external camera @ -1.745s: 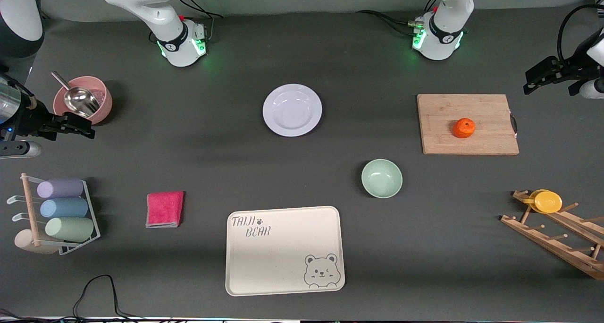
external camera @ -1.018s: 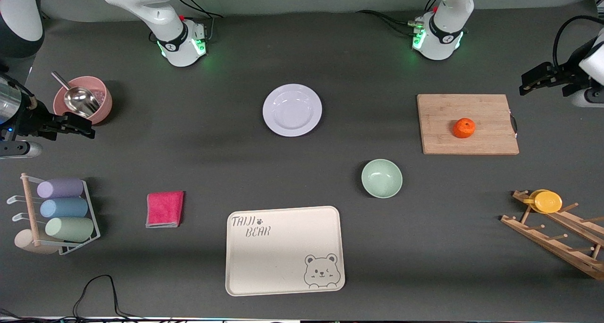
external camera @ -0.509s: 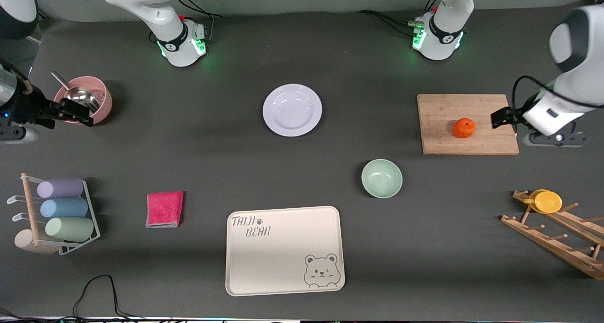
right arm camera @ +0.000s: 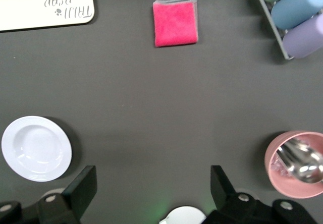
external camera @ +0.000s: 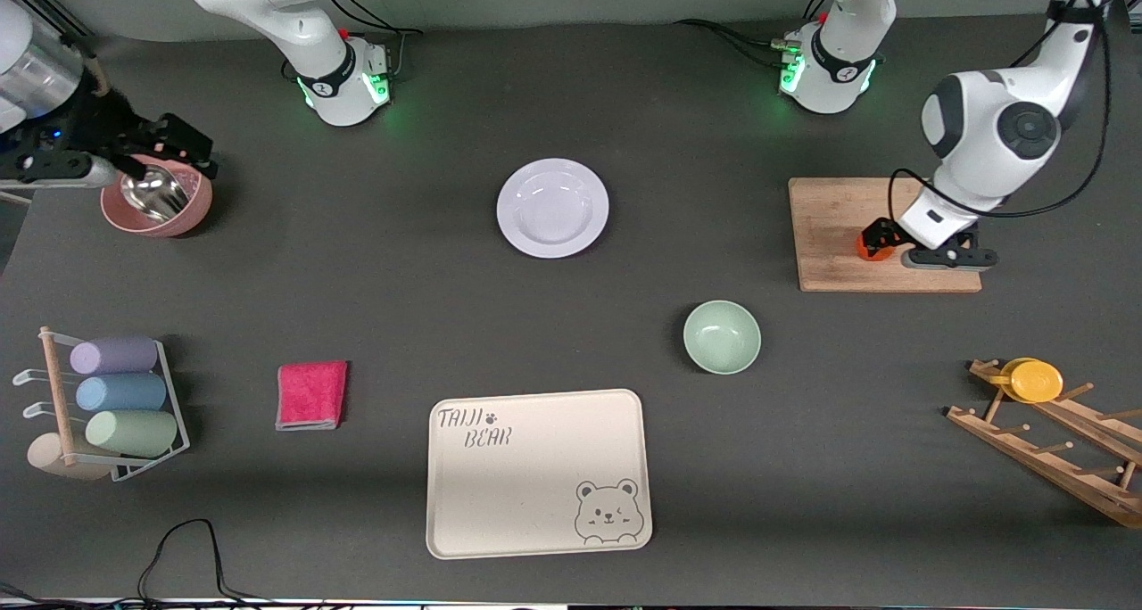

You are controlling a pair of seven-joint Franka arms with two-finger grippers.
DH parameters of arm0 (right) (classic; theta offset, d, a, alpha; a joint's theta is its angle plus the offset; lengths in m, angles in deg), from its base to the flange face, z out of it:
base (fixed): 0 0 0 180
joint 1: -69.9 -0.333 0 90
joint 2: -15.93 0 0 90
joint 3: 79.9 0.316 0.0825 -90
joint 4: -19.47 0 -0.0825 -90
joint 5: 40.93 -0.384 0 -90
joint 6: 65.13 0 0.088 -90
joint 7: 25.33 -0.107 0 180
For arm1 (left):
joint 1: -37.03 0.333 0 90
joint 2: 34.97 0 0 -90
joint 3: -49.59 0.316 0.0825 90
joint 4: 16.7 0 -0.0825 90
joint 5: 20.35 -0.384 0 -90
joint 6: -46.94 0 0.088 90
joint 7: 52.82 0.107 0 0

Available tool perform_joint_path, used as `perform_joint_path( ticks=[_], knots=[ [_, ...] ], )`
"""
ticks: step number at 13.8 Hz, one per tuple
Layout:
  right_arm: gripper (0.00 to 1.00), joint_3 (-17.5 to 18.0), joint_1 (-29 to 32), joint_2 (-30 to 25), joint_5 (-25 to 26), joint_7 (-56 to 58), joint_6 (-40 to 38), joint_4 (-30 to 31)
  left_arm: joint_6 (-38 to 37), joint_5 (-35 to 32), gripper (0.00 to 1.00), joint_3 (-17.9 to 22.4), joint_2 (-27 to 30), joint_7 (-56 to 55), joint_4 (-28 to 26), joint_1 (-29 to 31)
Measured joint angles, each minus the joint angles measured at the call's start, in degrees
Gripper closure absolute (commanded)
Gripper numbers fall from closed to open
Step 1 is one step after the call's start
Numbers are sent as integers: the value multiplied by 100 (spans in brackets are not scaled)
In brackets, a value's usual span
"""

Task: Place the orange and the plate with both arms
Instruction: 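Lower the left gripper onto the orange on the cutting board and grasp it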

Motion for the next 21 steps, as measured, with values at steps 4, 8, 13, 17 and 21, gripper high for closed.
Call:
perform_joint_path(
  ticks=[4,8,13,17,21],
  knots=[
    [0,17,-421,-402,-1,-681,118,512,760,-1,0,13,-540,1,-320,2],
    [0,145,-617,-1126,-1,-978,476,1501,792,-57,25,20,-640,4,-324,4],
    [0,266,-618,-1663,-32,-1007,589,2259,782,-67,100,14,-626,6,-323,4],
    [0,-56,-614,-1544,-785,-987,731,2519,476,-77,100,11,-616,8,-242,3],
    [0,-585,-615,-1350,-1568,106,1283,3175,-1399,-68,100,-62,-380,33,693,-22]
  ],
)
